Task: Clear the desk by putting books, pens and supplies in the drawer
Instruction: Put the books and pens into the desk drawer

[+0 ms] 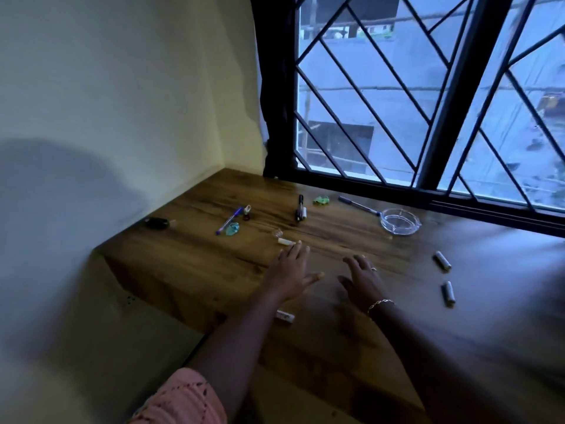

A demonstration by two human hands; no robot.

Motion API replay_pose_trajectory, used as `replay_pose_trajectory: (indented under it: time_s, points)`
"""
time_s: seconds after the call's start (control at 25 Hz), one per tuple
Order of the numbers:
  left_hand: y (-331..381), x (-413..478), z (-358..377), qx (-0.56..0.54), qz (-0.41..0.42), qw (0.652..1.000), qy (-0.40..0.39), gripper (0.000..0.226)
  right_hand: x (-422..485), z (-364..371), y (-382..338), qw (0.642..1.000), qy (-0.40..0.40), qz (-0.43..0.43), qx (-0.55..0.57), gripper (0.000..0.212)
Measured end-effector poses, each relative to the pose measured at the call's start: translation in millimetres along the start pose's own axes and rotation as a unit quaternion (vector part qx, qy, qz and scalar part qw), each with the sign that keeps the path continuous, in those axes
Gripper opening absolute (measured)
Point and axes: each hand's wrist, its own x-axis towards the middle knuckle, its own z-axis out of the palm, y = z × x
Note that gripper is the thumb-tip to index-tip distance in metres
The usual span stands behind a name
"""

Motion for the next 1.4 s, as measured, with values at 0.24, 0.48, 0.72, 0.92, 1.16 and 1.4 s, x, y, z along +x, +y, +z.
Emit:
replay_pose_trajectory:
  time_s: [0.24, 0.48, 0.72, 0.92, 1.16, 1.4]
  points:
    - [-29, 32, -10, -0.018, 0.014, 1.0, -0.001, 0.073, 46, 2, 0, 0.998, -0.022, 0.0, -0.056, 0.047]
    - [-58, 83, -17, -0.019, -0.006, 1.0, -0.003, 0.072, 122, -15, 20, 0.995, -0.028, 0.013, -0.095, 0.045]
    - [-85, 127, -23, -0.05, -0.02, 0.998, 0.018, 0.065, 207, -27, 37, 0.988, -0.041, 0.046, -0.141, 0.041]
    - [-121, 143, -25, -0.042, -0.067, 0.996, 0.036, 0.047, 257, -20, 57, 0.983, -0.064, 0.071, -0.159, 0.035]
    - [-180, 162, -33, -0.083, -0.176, 0.971, 0.137, 0.024, 280, -1, 73, 0.975, -0.089, 0.108, -0.174, 0.033]
    - [-208, 180, -41, -0.03, -0.282, 0.952, 0.119, 0.034, 283, 14, 74, 0.97, -0.039, 0.116, -0.212, 0.031]
